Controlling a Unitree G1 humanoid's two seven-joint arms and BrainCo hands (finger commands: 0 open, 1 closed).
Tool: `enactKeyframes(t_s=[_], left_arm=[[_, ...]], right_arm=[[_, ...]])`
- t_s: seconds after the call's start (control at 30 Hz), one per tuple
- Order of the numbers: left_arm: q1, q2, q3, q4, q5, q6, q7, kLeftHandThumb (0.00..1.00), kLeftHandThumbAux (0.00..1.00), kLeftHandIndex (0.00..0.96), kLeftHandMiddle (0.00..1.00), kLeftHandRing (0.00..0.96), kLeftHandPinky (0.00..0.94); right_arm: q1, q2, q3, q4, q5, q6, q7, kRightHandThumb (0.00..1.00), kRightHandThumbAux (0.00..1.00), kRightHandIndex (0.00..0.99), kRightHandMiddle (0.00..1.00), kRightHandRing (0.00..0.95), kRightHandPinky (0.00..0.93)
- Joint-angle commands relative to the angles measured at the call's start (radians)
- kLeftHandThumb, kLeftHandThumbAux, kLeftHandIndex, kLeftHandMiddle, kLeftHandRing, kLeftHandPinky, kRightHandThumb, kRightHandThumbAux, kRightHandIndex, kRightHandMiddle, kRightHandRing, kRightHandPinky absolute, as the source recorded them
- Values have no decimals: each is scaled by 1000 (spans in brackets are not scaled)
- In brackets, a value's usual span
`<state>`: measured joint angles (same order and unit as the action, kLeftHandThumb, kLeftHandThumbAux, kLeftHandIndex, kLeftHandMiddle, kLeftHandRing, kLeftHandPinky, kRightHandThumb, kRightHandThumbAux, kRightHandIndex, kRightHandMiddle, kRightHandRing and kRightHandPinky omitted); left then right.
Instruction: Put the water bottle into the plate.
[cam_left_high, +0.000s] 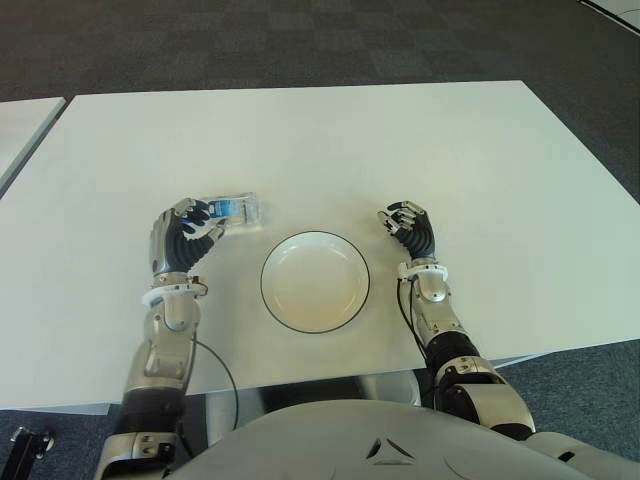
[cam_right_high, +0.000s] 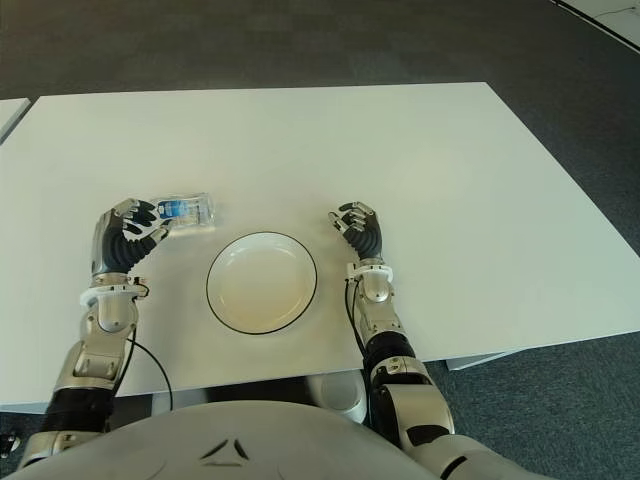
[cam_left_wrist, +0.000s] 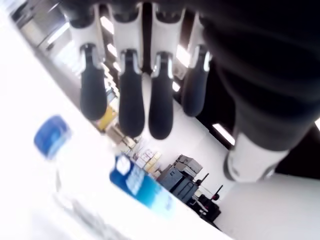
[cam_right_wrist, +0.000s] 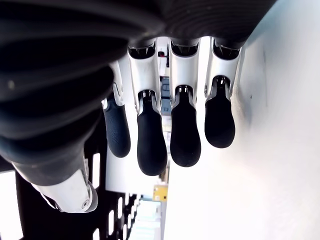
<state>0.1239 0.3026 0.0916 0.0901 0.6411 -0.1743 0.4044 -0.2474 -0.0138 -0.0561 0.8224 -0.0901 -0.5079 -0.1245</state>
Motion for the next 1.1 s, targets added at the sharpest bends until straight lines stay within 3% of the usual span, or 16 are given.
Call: enactKeyframes(t_s=[0.03, 0.27, 0.47, 0.6, 0.67, 0.73, 0.83, 0.93, 1.1], left_arm=[[-20, 49, -37, 31, 85, 7, 56, 832, 681, 394, 564, 628, 635], [-55, 113, -78, 70, 161, 20, 100, 840, 677, 394, 562, 610, 564], [-82, 143, -110, 105, 208, 36, 142, 841, 676, 442, 466, 469, 420], [-127, 175, -141, 164, 239, 9, 210, 840, 678, 469, 426, 373, 335], [-183, 202, -167, 259, 254, -24, 259, 771, 692, 439, 306, 261, 230], [-241, 219, -197, 358, 269, -46, 297, 648, 614, 257, 161, 128, 102], [-326, 234, -249, 513, 291, -68, 342, 602, 511, 103, 52, 42, 33], [-376, 248, -292, 610, 304, -77, 362, 583, 402, 34, 17, 13, 10], [-422, 253, -352, 724, 306, -83, 396, 552, 274, 5, 2, 2, 1]], right_arm=[[84, 27, 10, 60, 4, 107, -3, 708, 725, 435, 682, 668, 655], [83, 29, 12, 65, 3, 101, -7, 708, 726, 435, 675, 663, 654], [83, 30, 11, 66, 6, 97, -7, 708, 726, 435, 674, 663, 655], [84, 30, 10, 64, 7, 97, -9, 708, 726, 435, 675, 663, 656], [83, 31, 11, 63, 6, 97, -10, 708, 726, 435, 676, 664, 656], [83, 31, 11, 62, 7, 99, -11, 708, 726, 435, 677, 665, 658], [84, 32, 10, 60, 9, 103, -10, 708, 726, 435, 676, 664, 658], [85, 31, 9, 60, 10, 103, -9, 708, 726, 435, 676, 663, 656], [87, 29, 7, 63, 11, 100, -10, 707, 726, 435, 677, 664, 655]])
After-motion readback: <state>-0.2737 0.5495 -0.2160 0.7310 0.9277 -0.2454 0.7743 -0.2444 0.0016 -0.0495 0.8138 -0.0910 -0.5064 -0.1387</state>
